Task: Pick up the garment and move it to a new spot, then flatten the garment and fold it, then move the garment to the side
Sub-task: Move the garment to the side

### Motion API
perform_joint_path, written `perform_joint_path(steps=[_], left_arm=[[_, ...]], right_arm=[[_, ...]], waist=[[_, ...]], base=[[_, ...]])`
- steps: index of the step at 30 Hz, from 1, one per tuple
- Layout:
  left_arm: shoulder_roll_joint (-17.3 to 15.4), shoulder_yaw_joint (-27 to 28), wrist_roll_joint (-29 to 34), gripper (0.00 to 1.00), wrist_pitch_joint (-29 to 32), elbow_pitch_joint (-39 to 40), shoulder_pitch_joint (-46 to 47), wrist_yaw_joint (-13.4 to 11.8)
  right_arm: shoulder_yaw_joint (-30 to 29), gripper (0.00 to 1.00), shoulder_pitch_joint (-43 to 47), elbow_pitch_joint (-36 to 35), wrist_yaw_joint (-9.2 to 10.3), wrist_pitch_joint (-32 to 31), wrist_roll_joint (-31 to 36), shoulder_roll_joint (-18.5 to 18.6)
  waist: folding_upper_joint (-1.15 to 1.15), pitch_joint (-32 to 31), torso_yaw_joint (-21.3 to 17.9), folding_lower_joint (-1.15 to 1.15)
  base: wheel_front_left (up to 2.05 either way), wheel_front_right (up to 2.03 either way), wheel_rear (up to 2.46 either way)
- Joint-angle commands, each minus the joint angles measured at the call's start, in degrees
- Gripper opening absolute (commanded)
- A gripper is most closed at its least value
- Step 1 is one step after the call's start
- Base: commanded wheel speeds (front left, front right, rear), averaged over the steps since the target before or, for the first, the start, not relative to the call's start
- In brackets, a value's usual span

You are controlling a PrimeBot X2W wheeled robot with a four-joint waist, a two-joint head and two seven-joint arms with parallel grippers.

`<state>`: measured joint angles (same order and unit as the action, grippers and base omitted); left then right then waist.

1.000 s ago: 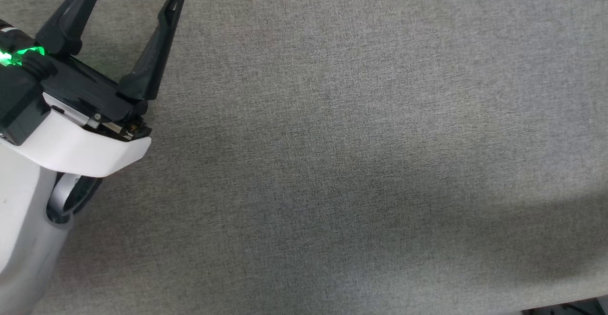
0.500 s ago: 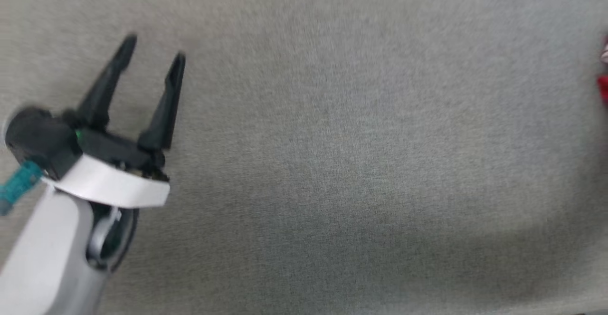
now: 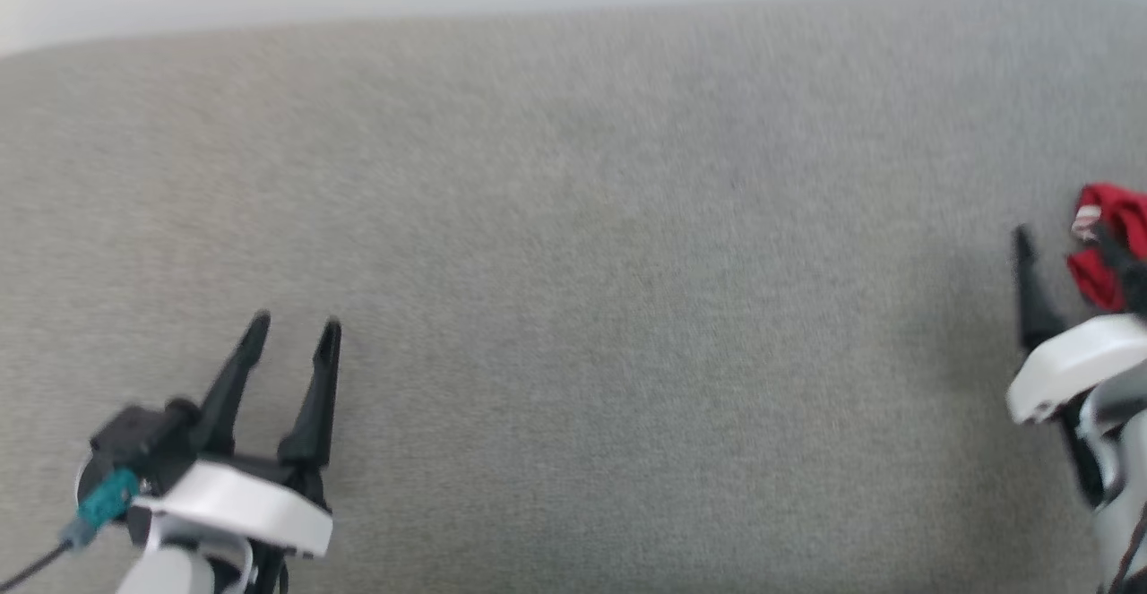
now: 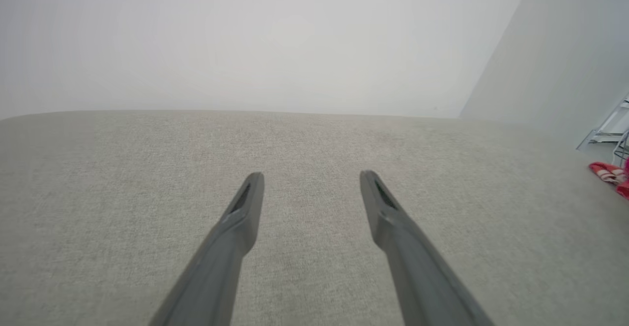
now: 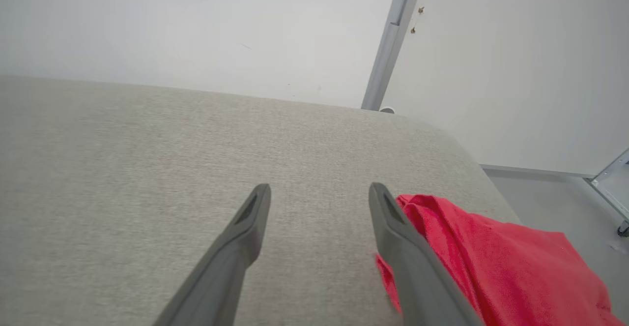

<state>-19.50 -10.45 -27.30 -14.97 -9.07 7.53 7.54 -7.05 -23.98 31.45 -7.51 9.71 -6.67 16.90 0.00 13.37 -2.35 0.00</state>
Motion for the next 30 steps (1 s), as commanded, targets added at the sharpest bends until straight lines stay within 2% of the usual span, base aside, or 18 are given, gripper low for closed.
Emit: perform_joint_path(steps=[1, 7, 16, 30], left_arm=[[0.86, 1.02, 0.28, 1.00, -0.30, -0.65, -2.44, -0.14], [2.94, 3.42, 1.05, 1.00, -0.29, -1.11, -7.51, -0.14], [4.64, 5.46, 1.92, 1.00, -0.30, 0.19, -12.61, -0.14], [6.47, 7.80, 3.38, 1.00, -0.30, 4.99, -18.44, -0.14]], right_arm=[[2.06, 1.00, 2.04, 0.23, 0.04, 1.68, -1.78, -0.76], [6.11, 1.00, 6.42, -0.62, 0.04, 3.96, -7.55, -1.89], [6.71, 1.00, 13.37, -6.15, 0.04, 4.95, -12.07, -2.90], [3.55, 1.00, 24.71, -18.04, 0.04, 3.50, -12.17, -6.79]], waist=[[0.00, -4.72, 2.63, 0.00], [0.00, -9.14, 4.02, 0.00], [0.00, -13.43, 5.25, 0.00], [0.00, -15.56, 5.57, 0.00]], base=[[0.00, 0.00, 0.00], [0.00, 0.00, 0.00], [0.00, 0.00, 0.00], [0.00, 0.00, 0.00]])
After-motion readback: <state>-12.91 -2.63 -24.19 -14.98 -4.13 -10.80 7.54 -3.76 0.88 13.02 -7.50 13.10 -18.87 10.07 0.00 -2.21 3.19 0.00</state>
